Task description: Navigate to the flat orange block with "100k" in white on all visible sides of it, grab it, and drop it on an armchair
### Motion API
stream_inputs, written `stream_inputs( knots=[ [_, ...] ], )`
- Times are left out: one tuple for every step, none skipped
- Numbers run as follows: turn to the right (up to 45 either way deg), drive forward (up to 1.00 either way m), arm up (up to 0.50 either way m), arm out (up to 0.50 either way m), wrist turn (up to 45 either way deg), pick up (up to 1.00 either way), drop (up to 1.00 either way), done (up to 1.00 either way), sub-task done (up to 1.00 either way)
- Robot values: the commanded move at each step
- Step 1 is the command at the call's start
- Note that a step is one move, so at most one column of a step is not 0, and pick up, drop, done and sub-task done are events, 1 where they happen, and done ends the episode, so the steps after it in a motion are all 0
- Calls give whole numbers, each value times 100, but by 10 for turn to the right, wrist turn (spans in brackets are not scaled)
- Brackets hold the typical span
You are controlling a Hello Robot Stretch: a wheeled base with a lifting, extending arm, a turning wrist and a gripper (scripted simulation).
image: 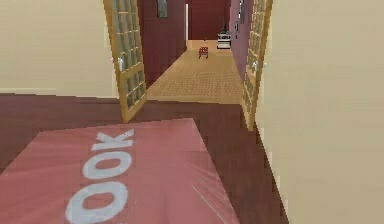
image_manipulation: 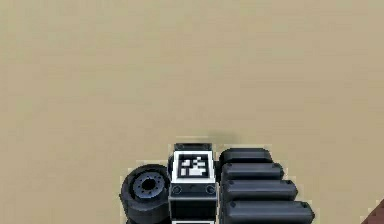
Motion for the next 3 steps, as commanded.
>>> stream_inputs(
  knots=[
    [30, 0, 0, 0, 0, 0, 0, 0, 0],
    [0, 100, 0, 0, 0, 0, 0, 0, 0],
    [0, 80, 0, 0, 0, 0, 0, 0, 0]
  ],
)
